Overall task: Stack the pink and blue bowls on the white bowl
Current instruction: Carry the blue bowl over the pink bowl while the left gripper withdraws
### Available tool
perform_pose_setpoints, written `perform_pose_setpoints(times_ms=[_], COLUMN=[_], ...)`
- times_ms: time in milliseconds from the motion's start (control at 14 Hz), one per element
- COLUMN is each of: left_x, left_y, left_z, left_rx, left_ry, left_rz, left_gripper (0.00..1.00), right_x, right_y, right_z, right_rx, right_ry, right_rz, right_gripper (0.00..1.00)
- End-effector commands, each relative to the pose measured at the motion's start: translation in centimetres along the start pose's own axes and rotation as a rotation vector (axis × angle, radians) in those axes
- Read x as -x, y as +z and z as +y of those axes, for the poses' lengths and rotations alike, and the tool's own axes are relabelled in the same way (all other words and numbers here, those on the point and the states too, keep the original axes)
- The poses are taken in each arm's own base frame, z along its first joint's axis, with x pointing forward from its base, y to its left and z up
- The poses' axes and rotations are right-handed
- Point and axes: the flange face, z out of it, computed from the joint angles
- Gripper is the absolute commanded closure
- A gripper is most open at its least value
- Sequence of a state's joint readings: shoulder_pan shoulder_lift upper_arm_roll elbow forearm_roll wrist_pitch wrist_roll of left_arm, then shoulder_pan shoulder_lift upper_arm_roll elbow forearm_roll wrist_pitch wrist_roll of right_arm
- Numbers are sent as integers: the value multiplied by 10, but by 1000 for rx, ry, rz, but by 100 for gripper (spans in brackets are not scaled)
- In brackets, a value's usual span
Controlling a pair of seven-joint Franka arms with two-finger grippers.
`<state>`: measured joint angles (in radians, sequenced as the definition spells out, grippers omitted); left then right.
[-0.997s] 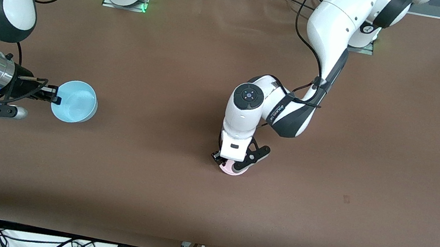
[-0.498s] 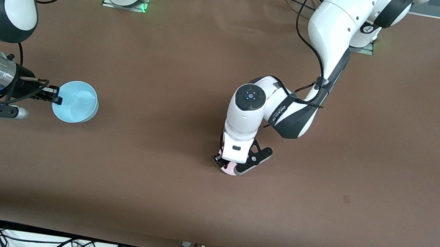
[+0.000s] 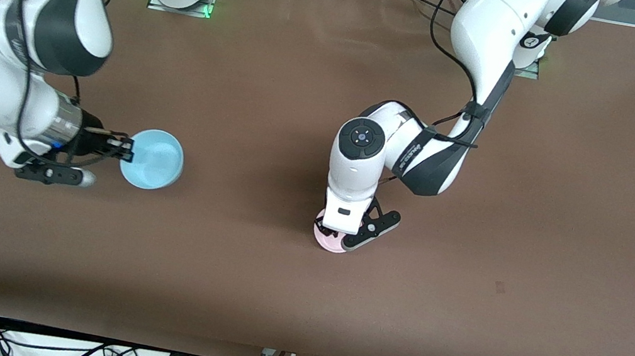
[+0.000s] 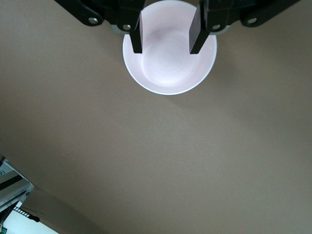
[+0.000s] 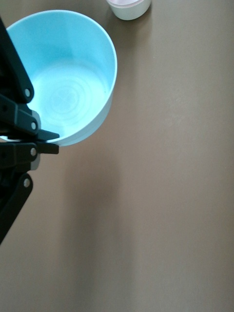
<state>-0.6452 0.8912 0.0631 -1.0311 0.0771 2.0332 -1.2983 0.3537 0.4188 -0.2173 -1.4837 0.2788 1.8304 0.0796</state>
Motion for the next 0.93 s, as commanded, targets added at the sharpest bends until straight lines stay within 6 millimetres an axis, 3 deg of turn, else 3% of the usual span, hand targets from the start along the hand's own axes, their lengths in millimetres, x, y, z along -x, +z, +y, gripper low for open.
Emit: perform_pose_setpoints(times_ms=[0,142,427,641,854], left_x=[-20,-39,-101,-143,-171], left_y=[-38,-67,-120,-136,-146], left_z=[-15,-27,-68,-96,-119], left_rx=[-49,-59,-38,-22,-28], left_ry=[75,110,204,248,305], left_rz=[-19,-49,-141,-173,-183], left_gripper=[54,54,54,54,53], right_x=[-4,-7,-9,-15,-13], right_y=[22,49,101,130,158], right_z=[-22,-51,-126,-184,-237], right_rx=[-23,-17,-15,-53,-98], right_ry=[39,50,136,225,321], right_rz=[8,33,118,127,135], right_gripper=[100,100,100,100,100])
